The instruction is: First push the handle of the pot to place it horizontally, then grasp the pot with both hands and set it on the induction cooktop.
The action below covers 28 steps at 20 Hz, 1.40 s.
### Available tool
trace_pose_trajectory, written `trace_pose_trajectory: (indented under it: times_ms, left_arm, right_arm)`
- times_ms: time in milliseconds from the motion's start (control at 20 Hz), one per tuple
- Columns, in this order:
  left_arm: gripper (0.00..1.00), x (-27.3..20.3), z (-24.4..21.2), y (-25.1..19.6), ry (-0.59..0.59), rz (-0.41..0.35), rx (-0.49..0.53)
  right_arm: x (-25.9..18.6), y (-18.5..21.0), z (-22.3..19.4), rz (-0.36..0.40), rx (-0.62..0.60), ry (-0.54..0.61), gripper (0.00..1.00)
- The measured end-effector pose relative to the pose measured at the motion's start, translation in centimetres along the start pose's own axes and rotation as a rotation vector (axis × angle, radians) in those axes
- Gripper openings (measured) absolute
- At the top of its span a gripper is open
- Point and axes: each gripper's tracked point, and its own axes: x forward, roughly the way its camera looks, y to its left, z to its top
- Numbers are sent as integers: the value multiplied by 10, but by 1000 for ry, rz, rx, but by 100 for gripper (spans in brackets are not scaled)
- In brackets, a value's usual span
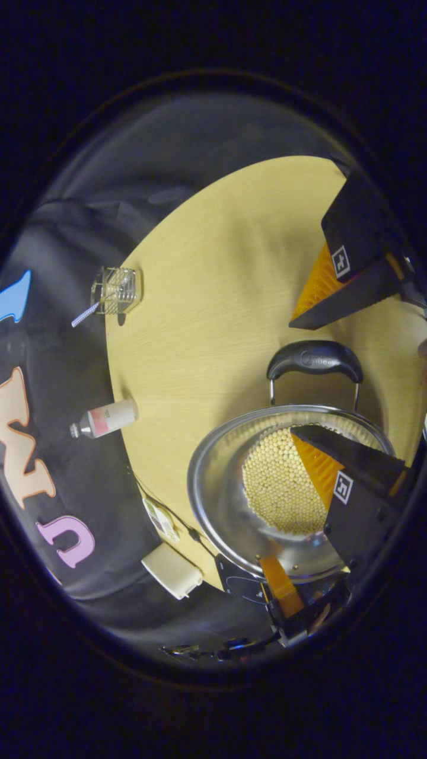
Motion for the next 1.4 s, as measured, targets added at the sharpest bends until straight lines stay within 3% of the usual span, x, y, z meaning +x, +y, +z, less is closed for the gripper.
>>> trace_pose_trajectory:
  times_ms: [50, 100, 150, 300, 350, 400, 450, 500, 550, 700, 850, 1250, 1400]
  left_arm:
    - [98, 0, -3, 0, 6, 0, 1]
    - [98, 1, -4, -1, 8, -2, -1]
    - [98, 2, -6, -2, 14, -6, -3]
    - [97, 5, -10, -5, 27, -20, -9]
    - [97, 5, -11, -5, 27, -25, -9]
    - [96, 6, -10, -6, 25, -30, -8]
    - [96, 7, -10, -8, 25, -36, -5]
    - [94, 8, -10, -7, 26, -33, 2]
    - [93, 10, -10, -8, 28, -38, 7]
    - [92, 12, -9, -3, 28, -21, 9]
    - [78, 12, -10, 2, 32, -9, 1]
    - [61, 11, -10, 0, 31, -35, -24]
    - [63, 10, -9, 0, 36, -27, -16]
  right_arm:
    - [2, 0, -1, 0, 4, 5, 96]
    - [2, 0, -2, 1, 12, 7, 100]
    - [4, 0, -2, 3, 19, 6, 96]
    - [6, 0, -2, 2, 28, 9, 100]
    - [6, -1, -3, 2, 30, 11, 89]
    - [7, 2, -3, 10, 36, 13, 85]
    - [8, 3, -5, 10, 32, 22, 70]
    - [9, 4, -9, 11, 22, 34, 77]
    - [9, 4, -10, 11, 16, 42, 69]
    - [17, 4, -12, 4, 3, 38, 70]
    - [15, 6, -11, 11, 10, 44, 70]
    - [14, 5, -5, 6, 15, 39, 53]
    - [12, 5, -5, 1, 5, 39, 52]
